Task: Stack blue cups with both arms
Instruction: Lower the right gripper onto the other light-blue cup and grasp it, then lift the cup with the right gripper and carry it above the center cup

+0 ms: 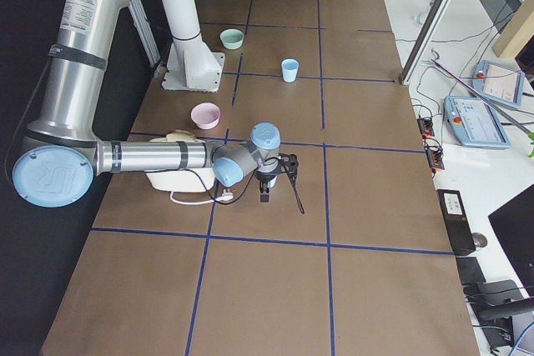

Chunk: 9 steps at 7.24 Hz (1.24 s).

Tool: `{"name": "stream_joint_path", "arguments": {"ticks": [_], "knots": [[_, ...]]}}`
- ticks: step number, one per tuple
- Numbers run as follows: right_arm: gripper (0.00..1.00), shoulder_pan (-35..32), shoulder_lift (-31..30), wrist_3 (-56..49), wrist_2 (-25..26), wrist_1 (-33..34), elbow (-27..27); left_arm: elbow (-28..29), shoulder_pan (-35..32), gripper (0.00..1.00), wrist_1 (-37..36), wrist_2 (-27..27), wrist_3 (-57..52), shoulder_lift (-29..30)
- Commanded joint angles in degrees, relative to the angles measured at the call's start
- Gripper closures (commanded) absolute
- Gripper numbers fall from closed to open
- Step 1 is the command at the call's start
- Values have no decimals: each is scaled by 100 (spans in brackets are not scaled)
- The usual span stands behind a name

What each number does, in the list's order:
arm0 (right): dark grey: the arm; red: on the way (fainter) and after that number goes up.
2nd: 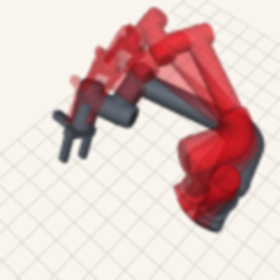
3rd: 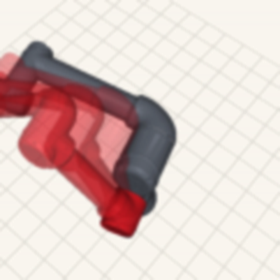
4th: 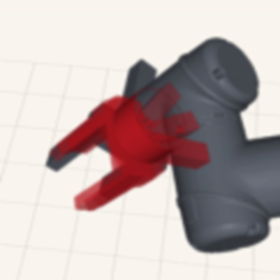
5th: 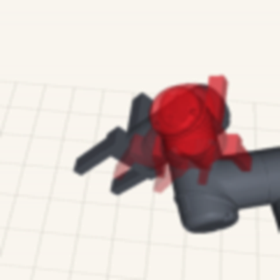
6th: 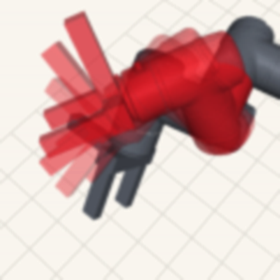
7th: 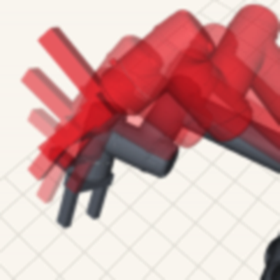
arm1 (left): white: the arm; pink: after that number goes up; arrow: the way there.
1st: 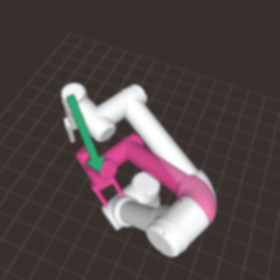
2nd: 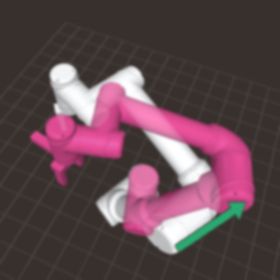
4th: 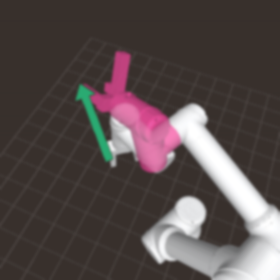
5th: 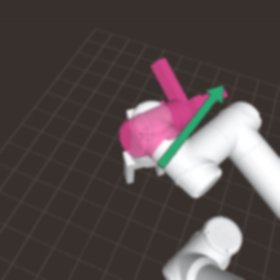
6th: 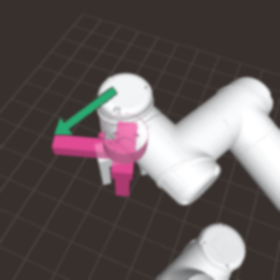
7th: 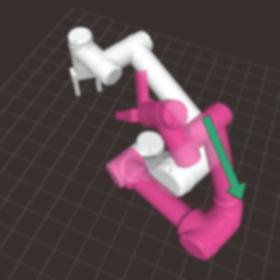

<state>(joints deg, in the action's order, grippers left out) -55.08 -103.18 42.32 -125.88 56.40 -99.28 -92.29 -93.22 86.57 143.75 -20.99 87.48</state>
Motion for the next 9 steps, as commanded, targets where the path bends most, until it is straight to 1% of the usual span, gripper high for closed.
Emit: {"name": "stream_joint_path", "arguments": {"ticks": [1,2,4,5,6,7,8,9], "knots": [[100,15,88,22,-24,-59,58,-17,6,0,0,-5,16,-3],[100,15,96,153,-42,-59,14,-8,6,0,-9,-14,25,-3],[100,15,157,548,-322,159,-511,-17,6,0,-9,-32,25,6],[100,15,401,889,-323,335,-609,-17,6,0,0,-32,34,14],[100,24,978,1432,-315,719,-663,-25,6,0,0,-32,69,14],[100,224,1776,2038,-219,1228,-663,-34,14,0,0,-49,199,32],[100,470,2680,2635,8,1903,-654,-43,14,0,0,-110,514,41],[100,786,3603,3085,272,2832,-637,-52,14,0,26,-328,787,67]]}}
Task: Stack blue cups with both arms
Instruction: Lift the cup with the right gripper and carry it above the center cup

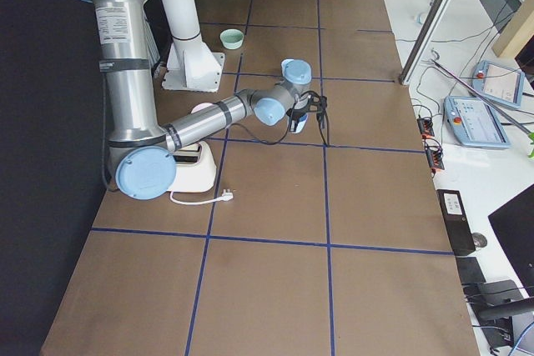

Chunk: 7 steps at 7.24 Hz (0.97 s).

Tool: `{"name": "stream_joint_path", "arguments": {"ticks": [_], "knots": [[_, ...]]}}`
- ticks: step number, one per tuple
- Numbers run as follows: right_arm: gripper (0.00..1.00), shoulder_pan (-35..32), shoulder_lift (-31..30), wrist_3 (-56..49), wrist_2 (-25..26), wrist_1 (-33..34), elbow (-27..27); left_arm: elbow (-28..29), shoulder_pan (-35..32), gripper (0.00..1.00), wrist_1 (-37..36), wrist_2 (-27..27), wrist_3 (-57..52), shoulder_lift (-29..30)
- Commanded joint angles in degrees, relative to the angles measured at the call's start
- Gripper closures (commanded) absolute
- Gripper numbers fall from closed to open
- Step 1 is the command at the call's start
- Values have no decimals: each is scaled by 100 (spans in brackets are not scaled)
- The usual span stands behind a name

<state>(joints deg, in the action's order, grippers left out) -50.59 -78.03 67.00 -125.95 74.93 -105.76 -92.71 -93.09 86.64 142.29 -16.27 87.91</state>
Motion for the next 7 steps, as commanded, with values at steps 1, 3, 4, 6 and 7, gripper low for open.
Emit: {"name": "stream_joint_path", "arguments": {"ticks": [1,3,4,6,7], "knots": [[100,635,1880,943,751,1850,11,-158,19,0,80,-480,509,41],[100,1251,2552,1848,1369,2017,64,-432,124,0,116,-887,888,7],[100,1540,2782,2156,1571,2087,108,-441,125,0,116,-879,898,6],[100,2085,3476,2683,2448,2027,956,-441,125,0,116,-853,906,-2],[100,2175,3444,2687,2539,2043,961,-432,125,0,116,-852,915,-2]]}}
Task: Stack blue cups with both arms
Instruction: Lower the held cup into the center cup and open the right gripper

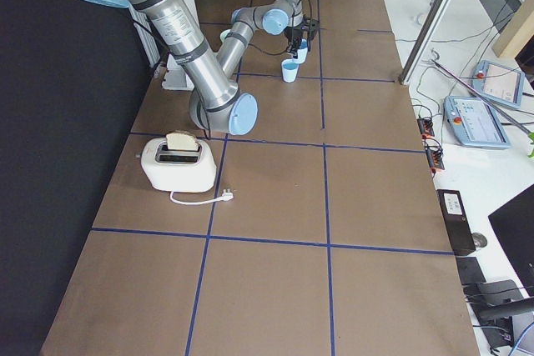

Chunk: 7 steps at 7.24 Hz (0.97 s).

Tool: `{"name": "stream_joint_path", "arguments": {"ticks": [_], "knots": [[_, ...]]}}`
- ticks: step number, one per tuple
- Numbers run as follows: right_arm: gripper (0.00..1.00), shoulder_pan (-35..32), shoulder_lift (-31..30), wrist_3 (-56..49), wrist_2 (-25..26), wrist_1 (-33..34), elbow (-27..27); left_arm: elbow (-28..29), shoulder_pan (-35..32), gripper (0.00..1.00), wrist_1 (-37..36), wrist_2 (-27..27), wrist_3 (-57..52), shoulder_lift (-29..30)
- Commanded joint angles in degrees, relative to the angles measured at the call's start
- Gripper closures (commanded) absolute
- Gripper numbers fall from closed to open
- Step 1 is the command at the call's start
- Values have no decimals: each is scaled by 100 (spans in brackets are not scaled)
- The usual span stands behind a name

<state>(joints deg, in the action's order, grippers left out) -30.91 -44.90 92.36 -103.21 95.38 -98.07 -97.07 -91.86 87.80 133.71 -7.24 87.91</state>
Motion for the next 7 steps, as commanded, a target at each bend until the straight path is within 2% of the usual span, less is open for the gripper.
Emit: {"name": "stream_joint_path", "arguments": {"ticks": [1,6,7], "knots": [[100,217,8,142,266,15,140,4,10,0,0,15,29,-2],[100,305,-124,133,213,130,16,4,10,0,0,15,21,-29],[83,331,-159,133,196,121,8,4,10,0,0,15,21,-29]]}}
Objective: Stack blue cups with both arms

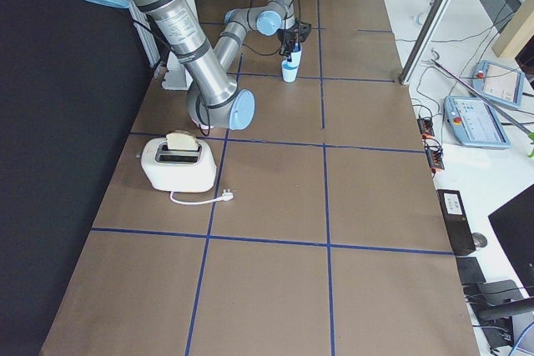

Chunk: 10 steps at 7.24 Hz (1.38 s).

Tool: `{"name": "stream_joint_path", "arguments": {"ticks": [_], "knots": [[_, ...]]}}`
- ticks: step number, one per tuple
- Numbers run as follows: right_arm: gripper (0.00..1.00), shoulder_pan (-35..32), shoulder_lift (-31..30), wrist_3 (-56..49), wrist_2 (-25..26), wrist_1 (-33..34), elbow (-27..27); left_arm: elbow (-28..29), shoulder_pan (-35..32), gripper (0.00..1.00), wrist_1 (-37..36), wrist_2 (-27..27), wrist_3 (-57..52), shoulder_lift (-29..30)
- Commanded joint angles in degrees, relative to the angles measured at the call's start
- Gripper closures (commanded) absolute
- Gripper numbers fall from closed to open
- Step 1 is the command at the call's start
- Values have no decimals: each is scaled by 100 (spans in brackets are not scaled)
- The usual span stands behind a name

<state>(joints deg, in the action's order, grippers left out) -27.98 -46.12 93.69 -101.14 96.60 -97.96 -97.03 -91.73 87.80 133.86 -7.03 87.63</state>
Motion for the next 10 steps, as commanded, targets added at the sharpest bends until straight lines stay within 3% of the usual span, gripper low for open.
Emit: {"name": "stream_joint_path", "arguments": {"ticks": [1,3,5,7,10], "knots": [[1,125,-80,-17,49,-10,-12,0,-2,0,0,0,0,8],[0,126,-185,-114,-90,-10,-361,-9,-2,0,0,9,0,8],[0,-572,-422,-1075,-929,-19,-513,43,15,0,0,9,-9,8],[0,-1906,-1254,-3223,-2098,-54,-496,105,67,0,-9,9,-9,17],[0,-3989,-3176,-7457,-3120,-45,-408,105,279,0,-9,9,-61,-52]]}}
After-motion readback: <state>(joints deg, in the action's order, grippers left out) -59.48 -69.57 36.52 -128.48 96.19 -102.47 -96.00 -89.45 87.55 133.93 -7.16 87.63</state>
